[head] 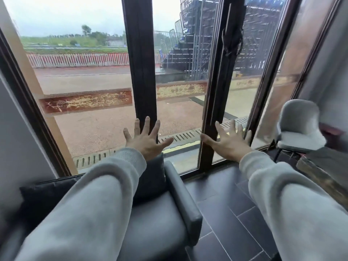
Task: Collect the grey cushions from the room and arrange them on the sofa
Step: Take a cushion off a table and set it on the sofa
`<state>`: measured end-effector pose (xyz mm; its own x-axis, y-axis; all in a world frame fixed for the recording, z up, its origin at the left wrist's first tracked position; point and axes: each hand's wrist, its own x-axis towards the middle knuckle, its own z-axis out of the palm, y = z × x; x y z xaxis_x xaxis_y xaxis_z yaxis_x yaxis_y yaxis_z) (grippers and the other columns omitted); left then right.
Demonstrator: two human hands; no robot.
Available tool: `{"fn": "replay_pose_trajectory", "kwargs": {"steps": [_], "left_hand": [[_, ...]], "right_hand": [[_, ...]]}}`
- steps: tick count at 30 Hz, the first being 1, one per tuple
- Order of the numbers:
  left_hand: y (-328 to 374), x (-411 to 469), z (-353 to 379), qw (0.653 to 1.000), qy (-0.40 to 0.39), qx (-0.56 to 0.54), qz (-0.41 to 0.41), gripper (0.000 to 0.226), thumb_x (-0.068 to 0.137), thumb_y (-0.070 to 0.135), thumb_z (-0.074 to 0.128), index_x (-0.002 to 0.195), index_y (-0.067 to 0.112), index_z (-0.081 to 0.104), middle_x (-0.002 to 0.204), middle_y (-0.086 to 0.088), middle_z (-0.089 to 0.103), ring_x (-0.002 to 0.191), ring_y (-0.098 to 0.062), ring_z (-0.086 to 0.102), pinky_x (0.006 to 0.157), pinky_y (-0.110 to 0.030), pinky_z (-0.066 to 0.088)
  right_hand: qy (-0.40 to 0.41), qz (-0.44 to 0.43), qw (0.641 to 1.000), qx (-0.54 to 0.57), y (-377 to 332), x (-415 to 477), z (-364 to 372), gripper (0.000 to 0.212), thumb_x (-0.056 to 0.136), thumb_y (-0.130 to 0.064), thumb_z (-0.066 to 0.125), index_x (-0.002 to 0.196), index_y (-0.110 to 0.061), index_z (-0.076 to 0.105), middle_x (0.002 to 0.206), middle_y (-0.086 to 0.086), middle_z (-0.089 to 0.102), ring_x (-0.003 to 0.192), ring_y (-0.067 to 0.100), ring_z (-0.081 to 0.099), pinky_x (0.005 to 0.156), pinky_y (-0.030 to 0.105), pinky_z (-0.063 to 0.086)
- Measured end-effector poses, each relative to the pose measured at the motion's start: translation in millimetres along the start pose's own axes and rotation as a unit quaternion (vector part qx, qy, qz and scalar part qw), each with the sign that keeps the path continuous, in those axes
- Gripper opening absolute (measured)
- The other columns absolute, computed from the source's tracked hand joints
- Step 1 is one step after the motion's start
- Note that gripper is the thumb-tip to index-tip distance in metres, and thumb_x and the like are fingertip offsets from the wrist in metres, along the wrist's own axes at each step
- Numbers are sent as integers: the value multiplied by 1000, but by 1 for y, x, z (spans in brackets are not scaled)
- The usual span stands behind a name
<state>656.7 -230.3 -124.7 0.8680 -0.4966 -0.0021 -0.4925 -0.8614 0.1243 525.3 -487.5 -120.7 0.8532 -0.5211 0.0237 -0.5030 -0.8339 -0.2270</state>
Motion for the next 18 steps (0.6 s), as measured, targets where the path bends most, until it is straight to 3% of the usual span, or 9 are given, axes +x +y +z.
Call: {"fn": "replay_pose_trajectory", "kwargs": {"steps": [9, 14, 18], "left_hand": [[111, -18, -15, 983, -9, -4, 186, 111, 68, 102, -2, 163, 46, -17, 166, 8, -39, 155, -29, -33, 119, -70, -17], [173, -59, -8, 953, -27, -15, 300, 136, 44, 109, -16, 164, 44, -14, 165, 8, -38, 155, -28, -33, 118, -69, -17], [221, -112, 3, 925, -33, -13, 378, 122, 60, 107, -5, 164, 45, -13, 171, 7, -29, 157, -27, -29, 119, -69, -16]], "right_hand": [[54, 161, 985, 12, 78, -127, -48, 119, 67, -106, 14, 164, -42, -10, 168, 17, -29, 153, 37, -31, 116, 63, -24], [74, 272, 959, 2, 106, -223, -59, 116, 70, -105, 16, 164, -44, -11, 167, 17, -31, 152, 37, -33, 117, 64, -23], [86, 345, 935, 2, 117, -310, -63, 115, 71, -104, 18, 163, -44, -12, 166, 16, -35, 150, 38, -37, 115, 63, -27]]}}
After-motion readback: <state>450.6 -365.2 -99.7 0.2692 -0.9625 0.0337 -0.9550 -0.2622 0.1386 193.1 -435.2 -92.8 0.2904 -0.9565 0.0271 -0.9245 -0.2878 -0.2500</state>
